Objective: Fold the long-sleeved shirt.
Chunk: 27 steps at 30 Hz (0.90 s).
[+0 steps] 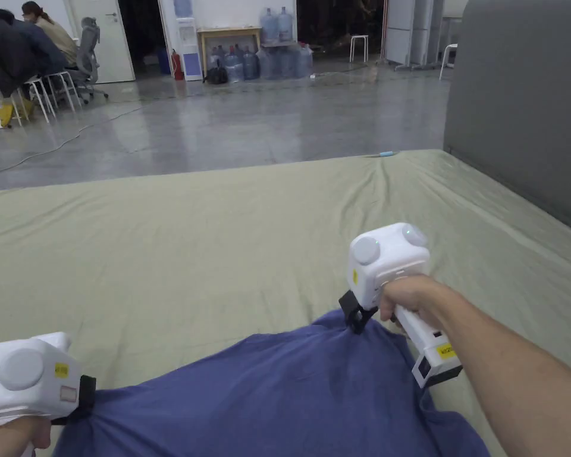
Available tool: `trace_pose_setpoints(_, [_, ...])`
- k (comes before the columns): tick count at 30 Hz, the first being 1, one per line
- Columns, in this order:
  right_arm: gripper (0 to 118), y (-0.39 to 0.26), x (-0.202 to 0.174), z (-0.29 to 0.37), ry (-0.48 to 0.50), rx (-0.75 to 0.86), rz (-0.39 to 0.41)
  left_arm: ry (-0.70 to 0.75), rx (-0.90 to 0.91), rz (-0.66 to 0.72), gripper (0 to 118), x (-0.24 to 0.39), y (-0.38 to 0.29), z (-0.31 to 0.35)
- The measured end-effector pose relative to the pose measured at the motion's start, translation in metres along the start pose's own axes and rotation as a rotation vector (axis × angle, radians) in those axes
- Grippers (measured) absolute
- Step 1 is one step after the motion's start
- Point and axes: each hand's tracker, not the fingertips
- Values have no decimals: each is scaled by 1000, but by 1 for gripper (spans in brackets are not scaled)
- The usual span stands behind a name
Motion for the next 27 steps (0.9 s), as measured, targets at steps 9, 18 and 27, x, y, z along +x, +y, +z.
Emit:
trace_pose_setpoints(9, [0,-24,10,-2,49,9,-4,-15,5,45,0,-5,-5,-11])
trace_pose_setpoints(18, [0,-12,59,158,111,227,-120,-42,199,56,0,-5,35,106])
trace_pose_setpoints(27, [0,21,109,352,74,551,-183,-53,479,40,0,-1,124,278])
